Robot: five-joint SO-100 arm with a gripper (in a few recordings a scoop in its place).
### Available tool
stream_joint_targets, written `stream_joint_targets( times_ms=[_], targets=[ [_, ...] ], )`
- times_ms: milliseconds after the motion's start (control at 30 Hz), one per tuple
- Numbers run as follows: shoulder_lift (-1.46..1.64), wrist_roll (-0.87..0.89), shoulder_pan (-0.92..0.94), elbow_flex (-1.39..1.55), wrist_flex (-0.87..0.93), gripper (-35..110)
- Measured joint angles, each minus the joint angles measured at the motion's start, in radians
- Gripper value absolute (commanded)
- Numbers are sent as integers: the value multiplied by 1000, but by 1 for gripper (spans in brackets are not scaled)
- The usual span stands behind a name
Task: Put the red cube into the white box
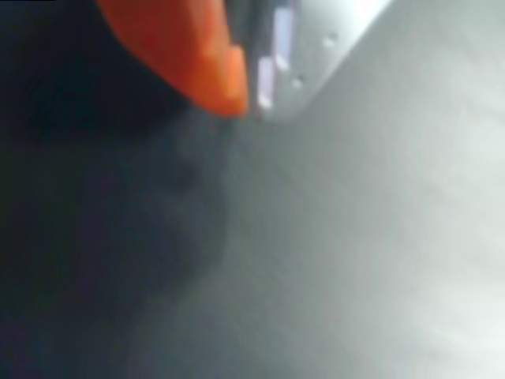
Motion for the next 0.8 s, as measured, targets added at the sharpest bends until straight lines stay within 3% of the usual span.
stream_joint_targets(
  times_ms=[400,800],
  targets=[
    [167,-32,-313,318,-170,0],
    [739,-17,-367,802,-192,0]
  ],
)
